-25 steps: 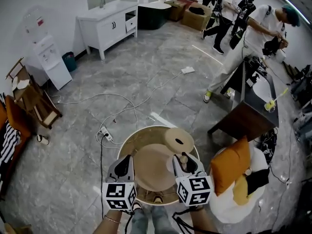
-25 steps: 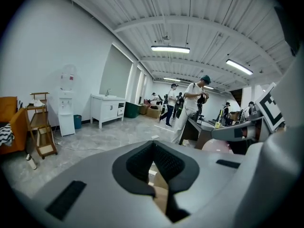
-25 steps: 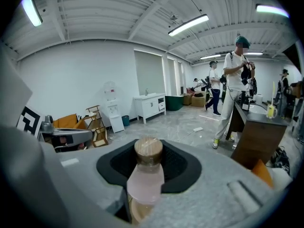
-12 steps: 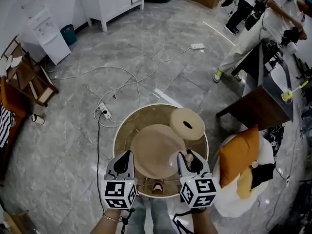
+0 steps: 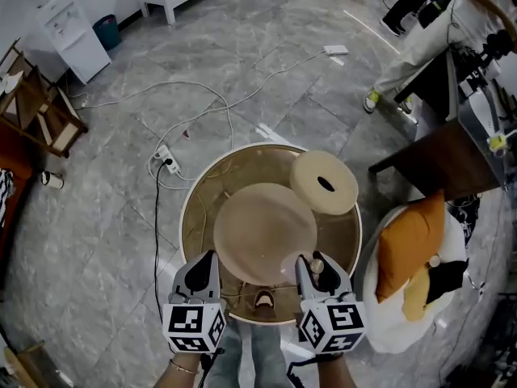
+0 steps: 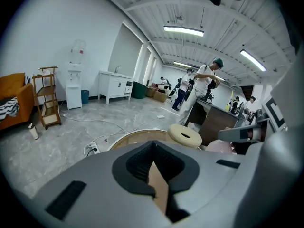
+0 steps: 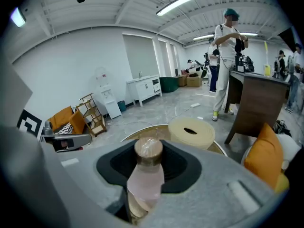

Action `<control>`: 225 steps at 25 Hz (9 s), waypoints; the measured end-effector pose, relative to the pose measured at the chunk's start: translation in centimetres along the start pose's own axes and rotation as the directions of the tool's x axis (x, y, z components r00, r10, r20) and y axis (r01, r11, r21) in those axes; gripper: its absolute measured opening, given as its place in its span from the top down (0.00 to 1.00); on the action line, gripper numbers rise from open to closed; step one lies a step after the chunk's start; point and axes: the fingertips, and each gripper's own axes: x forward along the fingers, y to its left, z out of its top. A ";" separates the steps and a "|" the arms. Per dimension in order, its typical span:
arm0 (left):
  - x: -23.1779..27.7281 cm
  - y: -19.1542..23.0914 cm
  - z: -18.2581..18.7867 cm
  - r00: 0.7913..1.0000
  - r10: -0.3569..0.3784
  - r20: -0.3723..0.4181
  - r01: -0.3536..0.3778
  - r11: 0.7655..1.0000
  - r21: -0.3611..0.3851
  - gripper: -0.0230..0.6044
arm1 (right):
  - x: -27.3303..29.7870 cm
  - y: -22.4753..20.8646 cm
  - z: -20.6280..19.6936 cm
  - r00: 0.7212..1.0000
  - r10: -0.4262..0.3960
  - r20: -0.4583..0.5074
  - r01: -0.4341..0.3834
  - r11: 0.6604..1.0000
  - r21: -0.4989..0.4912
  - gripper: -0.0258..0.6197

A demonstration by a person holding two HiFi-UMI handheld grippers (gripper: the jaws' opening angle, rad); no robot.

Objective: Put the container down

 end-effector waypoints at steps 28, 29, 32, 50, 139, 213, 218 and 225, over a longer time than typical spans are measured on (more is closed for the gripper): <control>3.4 1.1 -3.4 1.000 0.001 -0.009 -0.001 1.000 0.023 0.97 | 4.8 -2.3 -5.1 0.997 -0.018 -0.071 0.013 0.997 -0.079 0.76; 3.5 1.3 -3.5 1.000 0.004 -0.009 -0.004 1.000 0.020 0.97 | 5.2 -2.4 -5.1 0.997 -0.017 -0.072 0.011 0.997 -0.081 0.76; 3.7 1.7 -3.8 1.000 0.015 -0.013 -0.015 1.000 0.006 0.97 | 6.7 -2.5 -5.1 0.997 -0.008 -0.076 0.001 0.995 -0.097 0.76; 3.8 5.7 -6.0 0.995 0.095 -0.023 -0.096 0.993 -0.064 0.97 | 15.0 -1.7 -5.7 0.991 0.035 -0.127 -0.059 0.979 -0.195 0.76; 3.7 7.0 -9.4 0.993 0.096 -0.067 -0.103 0.990 -0.100 0.97 | 17.4 -1.9 -9.1 0.996 -0.011 -0.087 -0.013 0.963 -0.270 0.73; -17.2 -14.6 23.4 0.951 -0.156 0.268 0.107 0.976 0.190 0.97 | -26.8 -7.0 15.3 0.912 -0.318 0.259 0.335 0.942 -0.025 0.95; -17.2 -14.7 23.3 0.952 -0.159 0.261 0.109 0.974 0.196 0.97 | -27.0 -6.6 15.8 0.910 -0.315 0.270 0.332 0.943 -0.018 0.95; -17.2 -14.1 23.2 0.954 -0.155 0.256 0.107 0.976 0.191 0.97 | -26.8 -5.8 16.0 0.912 -0.308 0.270 0.328 0.944 -0.031 0.95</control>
